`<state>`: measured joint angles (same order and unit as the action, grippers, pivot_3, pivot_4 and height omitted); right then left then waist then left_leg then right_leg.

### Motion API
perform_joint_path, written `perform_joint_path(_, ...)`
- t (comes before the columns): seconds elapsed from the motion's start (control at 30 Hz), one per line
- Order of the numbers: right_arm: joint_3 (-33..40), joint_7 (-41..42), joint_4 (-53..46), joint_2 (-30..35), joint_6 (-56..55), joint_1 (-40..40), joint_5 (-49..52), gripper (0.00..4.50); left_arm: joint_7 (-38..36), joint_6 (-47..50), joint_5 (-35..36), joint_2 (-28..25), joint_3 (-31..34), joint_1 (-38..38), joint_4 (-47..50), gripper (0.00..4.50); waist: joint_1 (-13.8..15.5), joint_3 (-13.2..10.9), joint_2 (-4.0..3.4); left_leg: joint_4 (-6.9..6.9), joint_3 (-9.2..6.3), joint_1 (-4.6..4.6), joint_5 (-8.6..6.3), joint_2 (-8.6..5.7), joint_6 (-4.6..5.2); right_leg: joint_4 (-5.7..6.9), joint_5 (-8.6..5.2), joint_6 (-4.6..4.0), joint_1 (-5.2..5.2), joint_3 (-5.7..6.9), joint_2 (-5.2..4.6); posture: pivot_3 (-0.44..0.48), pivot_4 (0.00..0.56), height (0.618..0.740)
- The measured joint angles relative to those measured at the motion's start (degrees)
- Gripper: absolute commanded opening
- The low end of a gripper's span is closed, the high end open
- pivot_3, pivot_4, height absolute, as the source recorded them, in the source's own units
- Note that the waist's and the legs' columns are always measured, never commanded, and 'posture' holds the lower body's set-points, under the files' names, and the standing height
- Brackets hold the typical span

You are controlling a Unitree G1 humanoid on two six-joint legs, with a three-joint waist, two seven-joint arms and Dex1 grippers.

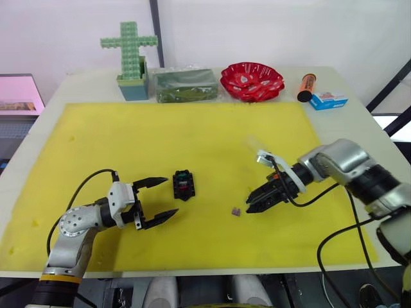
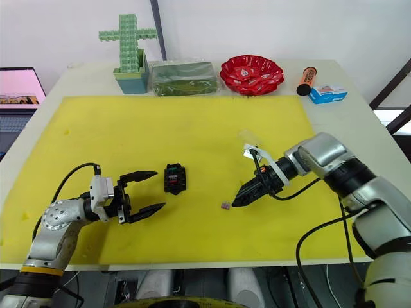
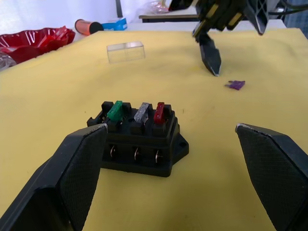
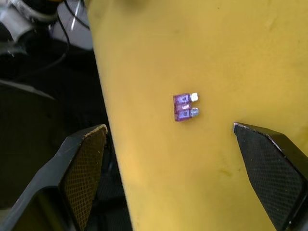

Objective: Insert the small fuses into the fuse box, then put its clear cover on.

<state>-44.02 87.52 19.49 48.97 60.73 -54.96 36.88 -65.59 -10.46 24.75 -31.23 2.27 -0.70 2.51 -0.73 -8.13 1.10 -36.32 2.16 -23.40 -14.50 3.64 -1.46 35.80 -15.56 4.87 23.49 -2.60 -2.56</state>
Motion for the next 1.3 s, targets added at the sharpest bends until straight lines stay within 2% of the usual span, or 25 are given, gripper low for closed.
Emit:
perform_joint_path(0.17, -0.77, 4.33, 3.23, -2.45, -2.17, -1.35, -4.27, 4.48, 0.83, 0.0, -0.01, 0.03, -0.03, -1.39, 0.78, 4.5, -0.08, 0.01, 0.01, -0.05, -0.03, 0.13, 0.0, 0.01, -0.01, 0.27, -0.01, -0.02, 0.01, 0.0, 0.02, 0.0, 0.15, 0.74)
perform_joint_path(0.27, -0.98, 4.5, 3.37, -2.96, -2.43, -1.51, -4.63, 3.88, 1.15, 0.0, -0.01, 0.02, -0.02, -1.49, 0.98, 4.5, -0.11, 0.01, 0.01, -0.04, -0.03, 0.13, 0.0, 0.01, -0.01, 0.28, -0.01, -0.02, 0.02, 0.0, 0.03, 0.0, 0.15, 0.74)
perform_joint_path(0.37, -1.73, 4.48, 3.34, -3.21, -2.41, -1.58, -4.1, 2.99, 1.54, 0.0, 0.0, -0.05, -0.01, -1.58, 1.01, 4.5, -0.1, 0.0, 0.01, -0.02, -0.02, 0.12, 0.0, 0.01, -0.01, 0.27, -0.01, -0.02, 0.04, 0.0, 0.02, 0.0, 0.15, 0.74)
perform_joint_path(1.2, -5.26, 4.83, 5.21, -7.53, -4.39, -3.59, -6.64, 2.99, 2.2, 0.0, -0.02, -0.02, -0.01, -1.4, 1.06, 4.5, -0.03, 0.01, 0.01, -0.05, -0.01, 0.12, 0.0, -0.01, -0.01, 0.3, 0.0, 0.0, 0.01, 0.0, 0.01, 0.0, 0.15, 0.74)
perform_joint_path(1.3, -5.3, 4.71, 4.52, -7.54, -3.66, -3.56, -6.4, 2.48, 2.49, 0.02, -0.02, 0.0, -0.01, -1.96, 1.62, 4.5, -0.05, 0.01, 0.01, -0.04, -0.01, 0.12, 0.0, -0.01, -0.01, 0.3, 0.0, 0.0, 0.02, 0.0, 0.01, 0.0, 0.15, 0.74)
